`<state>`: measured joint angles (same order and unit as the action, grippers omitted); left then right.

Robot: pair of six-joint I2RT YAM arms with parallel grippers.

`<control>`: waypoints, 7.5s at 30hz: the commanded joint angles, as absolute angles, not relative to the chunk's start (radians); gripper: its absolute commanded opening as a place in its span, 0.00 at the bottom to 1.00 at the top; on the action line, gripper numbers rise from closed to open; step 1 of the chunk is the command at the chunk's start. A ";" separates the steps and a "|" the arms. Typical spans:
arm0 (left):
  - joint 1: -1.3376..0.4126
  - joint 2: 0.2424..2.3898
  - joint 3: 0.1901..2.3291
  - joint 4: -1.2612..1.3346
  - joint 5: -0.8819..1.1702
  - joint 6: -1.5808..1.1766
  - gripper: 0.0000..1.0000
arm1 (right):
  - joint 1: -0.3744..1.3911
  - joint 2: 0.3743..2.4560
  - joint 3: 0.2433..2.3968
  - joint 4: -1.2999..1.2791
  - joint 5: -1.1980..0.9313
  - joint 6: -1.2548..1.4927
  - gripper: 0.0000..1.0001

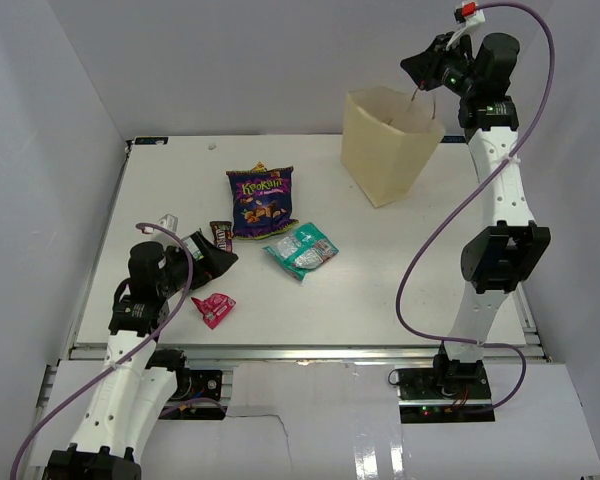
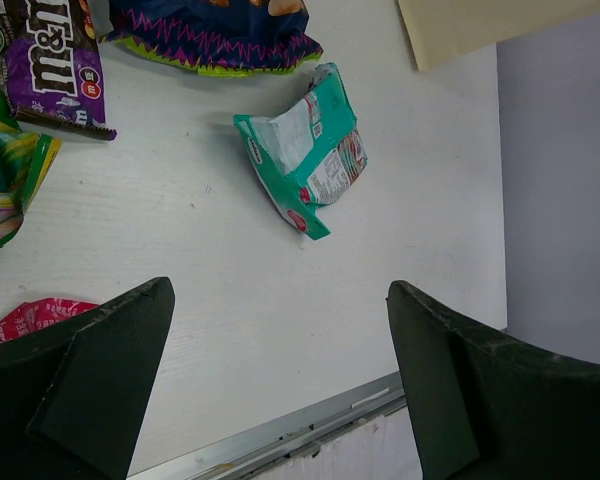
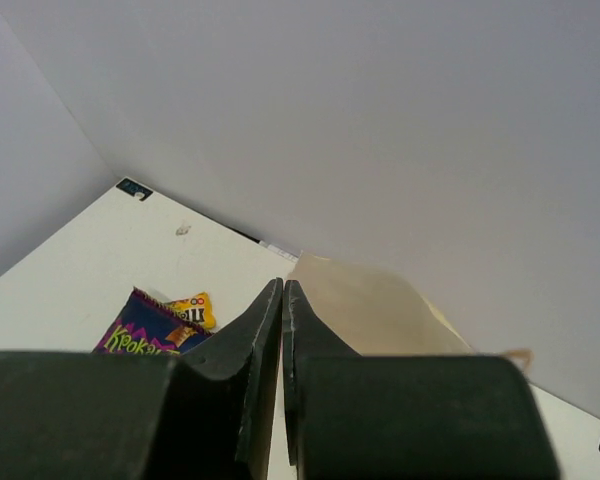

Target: Place the snacks into the paper bag

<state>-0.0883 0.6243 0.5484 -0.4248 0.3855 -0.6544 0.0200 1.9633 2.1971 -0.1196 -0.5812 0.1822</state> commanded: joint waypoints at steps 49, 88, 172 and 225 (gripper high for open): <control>-0.585 1.465 1.041 -0.417 -0.311 -0.844 0.95 | 0.072 1.233 1.157 -0.761 -0.934 -0.775 0.86; -0.222 1.798 1.358 -0.162 0.660 -0.532 0.11 | 0.331 1.344 1.075 -0.436 -0.590 -0.111 0.93; -0.198 0.724 0.581 -0.345 0.512 -0.842 0.59 | 0.390 1.692 1.290 0.167 -1.230 0.212 0.08; -0.198 0.805 0.563 -0.247 0.532 -0.819 0.59 | -0.179 1.878 2.356 0.164 -0.572 0.005 0.08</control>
